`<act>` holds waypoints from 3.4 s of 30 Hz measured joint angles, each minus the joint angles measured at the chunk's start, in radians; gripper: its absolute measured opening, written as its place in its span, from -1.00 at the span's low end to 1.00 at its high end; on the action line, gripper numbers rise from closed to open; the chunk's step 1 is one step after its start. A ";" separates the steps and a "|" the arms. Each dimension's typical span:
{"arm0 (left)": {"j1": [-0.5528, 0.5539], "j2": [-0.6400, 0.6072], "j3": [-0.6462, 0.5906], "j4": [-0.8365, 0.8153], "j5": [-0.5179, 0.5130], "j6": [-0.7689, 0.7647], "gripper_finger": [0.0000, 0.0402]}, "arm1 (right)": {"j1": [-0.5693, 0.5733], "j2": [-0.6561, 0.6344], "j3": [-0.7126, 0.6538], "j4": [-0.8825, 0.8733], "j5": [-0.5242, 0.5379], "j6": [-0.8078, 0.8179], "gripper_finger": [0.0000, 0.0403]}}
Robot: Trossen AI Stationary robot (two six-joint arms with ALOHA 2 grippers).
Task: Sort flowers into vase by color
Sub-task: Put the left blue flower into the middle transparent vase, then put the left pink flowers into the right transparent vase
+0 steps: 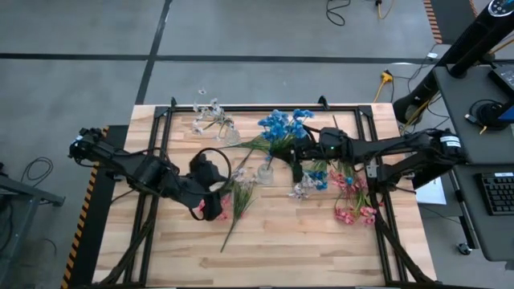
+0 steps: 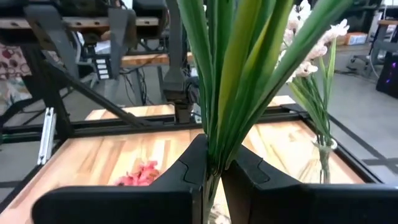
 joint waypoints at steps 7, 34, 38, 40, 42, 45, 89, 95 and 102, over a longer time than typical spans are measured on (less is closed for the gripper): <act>-0.003 0.004 -0.002 -0.058 0.001 -0.103 -0.20 | 0.001 0.053 0.000 0.036 0.014 -0.014 -0.87; -0.006 0.008 -0.010 -0.059 -0.055 -0.101 -0.20 | -0.005 0.100 -0.001 0.023 0.069 -0.041 -0.76; -0.006 0.008 -0.010 -0.059 -0.055 -0.101 -0.20 | -0.005 0.100 -0.001 0.019 0.069 -0.034 -0.61; -0.006 0.010 -0.010 -0.059 -0.055 -0.101 -0.20 | -0.005 0.100 -0.001 0.019 0.069 -0.034 -0.53; -0.006 0.011 -0.010 -0.059 -0.055 -0.101 -0.20 | -0.005 0.100 -0.001 0.013 0.069 -0.034 -0.47; -0.006 0.011 -0.010 -0.059 -0.055 -0.101 -0.20 | -0.005 0.099 -0.001 0.003 0.069 -0.034 -0.39; -0.006 0.010 -0.039 -0.059 -0.078 -0.100 -0.19 | -0.003 -0.191 0.001 -0.410 0.068 0.064 0.26; -0.006 0.010 -0.096 -0.060 0.077 -0.102 -0.19 | -0.003 -0.262 0.001 -0.571 0.067 0.147 0.26; -0.006 0.010 -0.179 -0.049 0.123 -0.141 -0.19 | -0.003 -0.316 0.001 -0.838 0.067 0.239 0.26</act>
